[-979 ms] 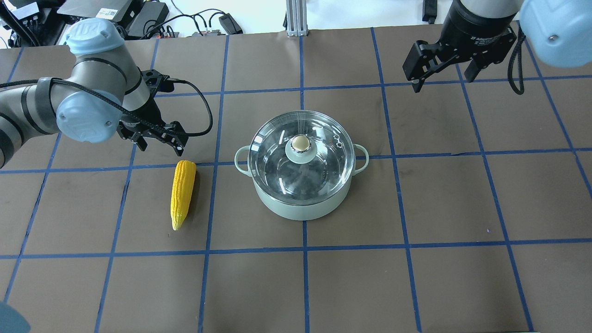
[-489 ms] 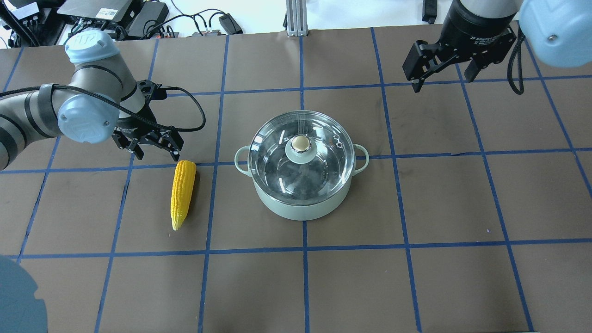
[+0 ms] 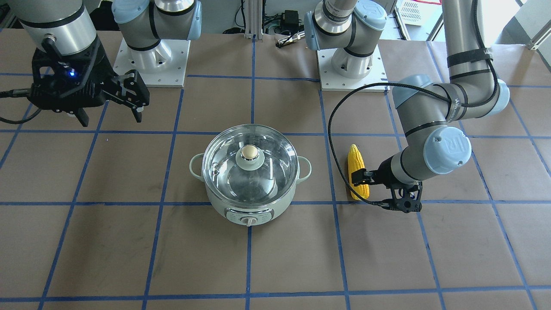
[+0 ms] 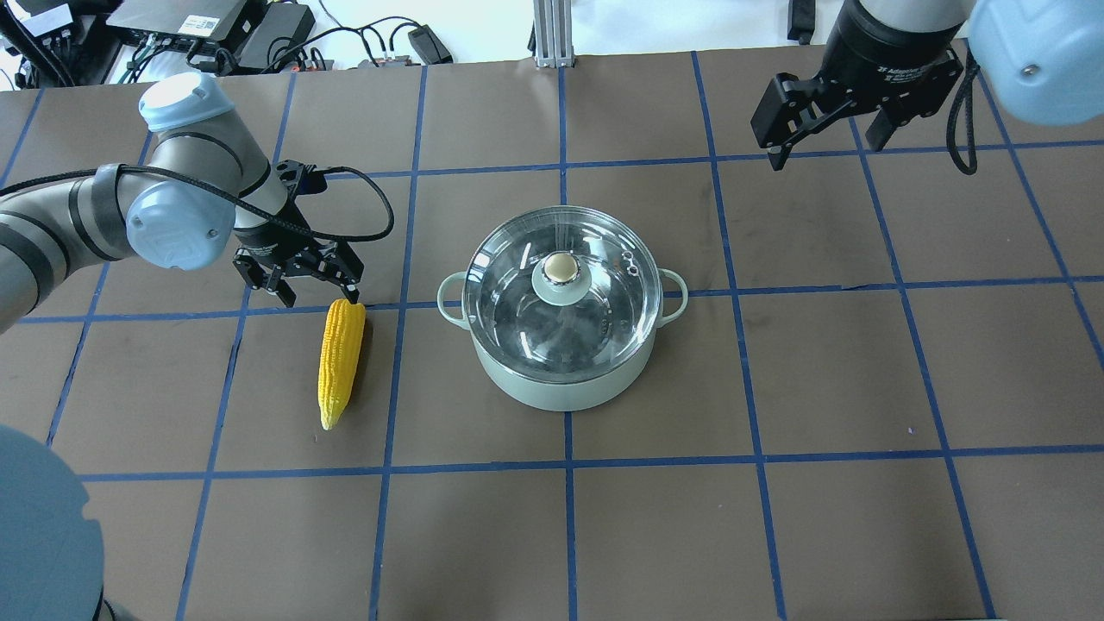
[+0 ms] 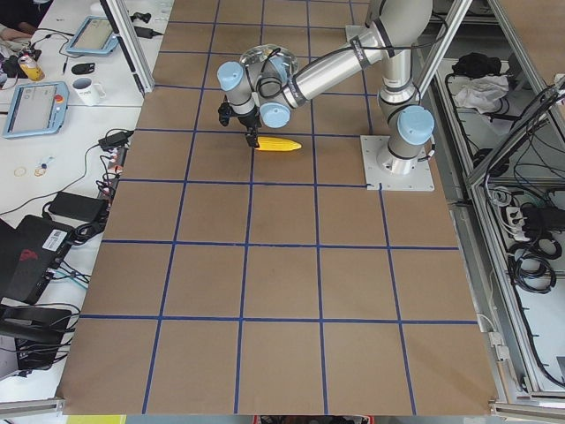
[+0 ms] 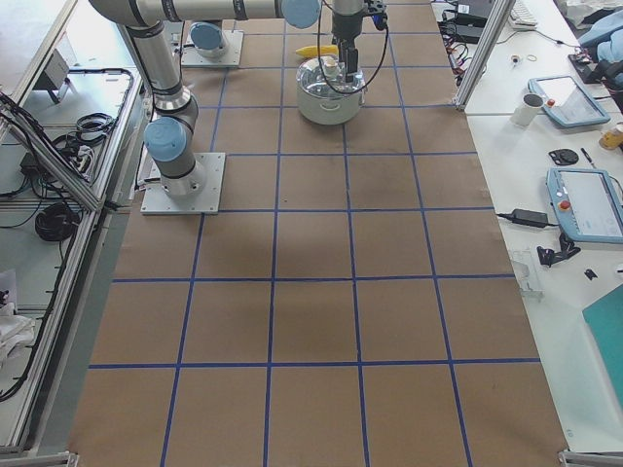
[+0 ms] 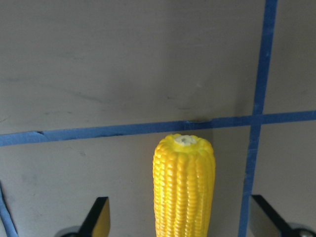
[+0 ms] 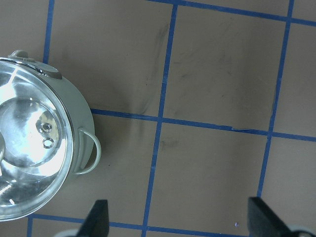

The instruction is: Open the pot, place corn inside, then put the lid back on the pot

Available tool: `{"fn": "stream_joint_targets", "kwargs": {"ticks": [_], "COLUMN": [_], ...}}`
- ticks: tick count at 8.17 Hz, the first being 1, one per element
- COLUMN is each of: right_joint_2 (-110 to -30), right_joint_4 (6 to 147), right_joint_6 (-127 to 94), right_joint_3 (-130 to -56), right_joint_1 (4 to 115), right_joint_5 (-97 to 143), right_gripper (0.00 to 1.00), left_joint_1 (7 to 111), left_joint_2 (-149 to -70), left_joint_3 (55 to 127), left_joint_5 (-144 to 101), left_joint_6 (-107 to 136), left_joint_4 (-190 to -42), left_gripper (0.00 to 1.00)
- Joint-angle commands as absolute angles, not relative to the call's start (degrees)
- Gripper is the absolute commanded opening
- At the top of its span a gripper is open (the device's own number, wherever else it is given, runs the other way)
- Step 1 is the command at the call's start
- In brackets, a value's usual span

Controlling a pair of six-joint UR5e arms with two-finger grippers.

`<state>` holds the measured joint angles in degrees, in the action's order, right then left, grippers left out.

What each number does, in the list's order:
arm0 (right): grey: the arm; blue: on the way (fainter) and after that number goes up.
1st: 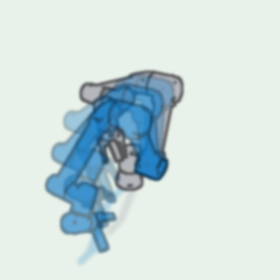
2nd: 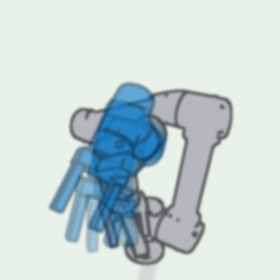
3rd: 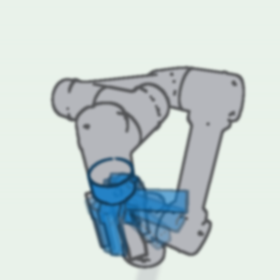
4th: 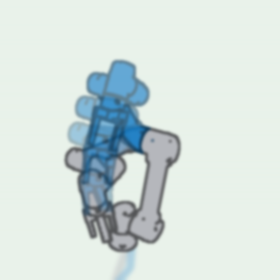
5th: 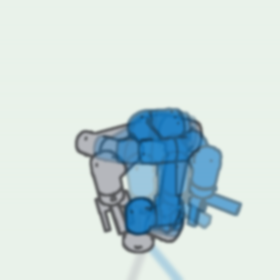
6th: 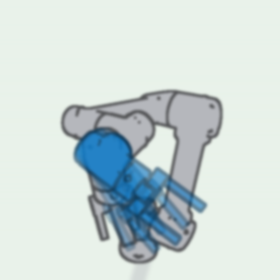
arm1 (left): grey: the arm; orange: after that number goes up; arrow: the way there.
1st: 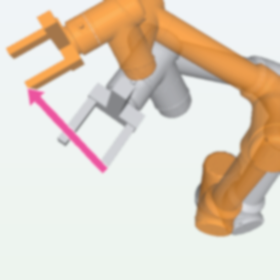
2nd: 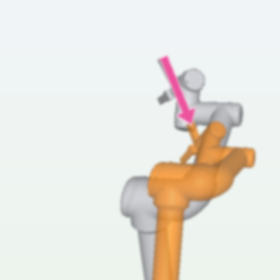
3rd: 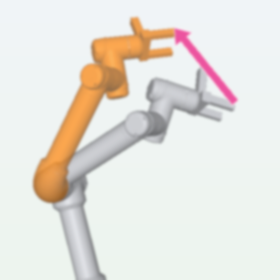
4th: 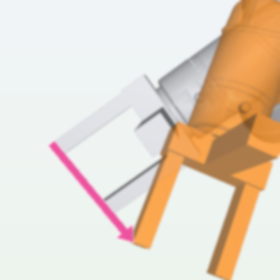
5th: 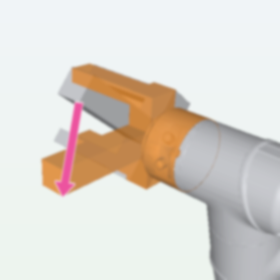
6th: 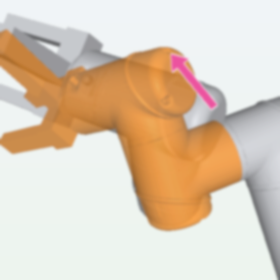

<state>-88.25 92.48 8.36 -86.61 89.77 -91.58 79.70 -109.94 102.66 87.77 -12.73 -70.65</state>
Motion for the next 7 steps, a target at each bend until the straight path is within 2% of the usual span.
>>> {"fn": "stream_joint_targets", "kwargs": {"ticks": [1, 7], "right_joint_2": [-88.3, -88.5], "right_joint_4": [92.8, 89.7], "right_joint_6": [8.3, 8.3], "right_joint_3": [-86.6, -86.6], "right_joint_1": [89.6, 89.6], "right_joint_5": [-91.5, -92.6], "right_gripper": [1.00, 1.00], "left_joint_1": [79.7, 79.7], "left_joint_2": [-111.3, -113.4], "left_joint_3": [102.7, 104.5], "left_joint_5": [86.6, 86.6], "left_joint_6": [-13.7, -13.4], "left_joint_4": [-70.8, -70.8], "left_gripper": [1.00, 1.00]}}
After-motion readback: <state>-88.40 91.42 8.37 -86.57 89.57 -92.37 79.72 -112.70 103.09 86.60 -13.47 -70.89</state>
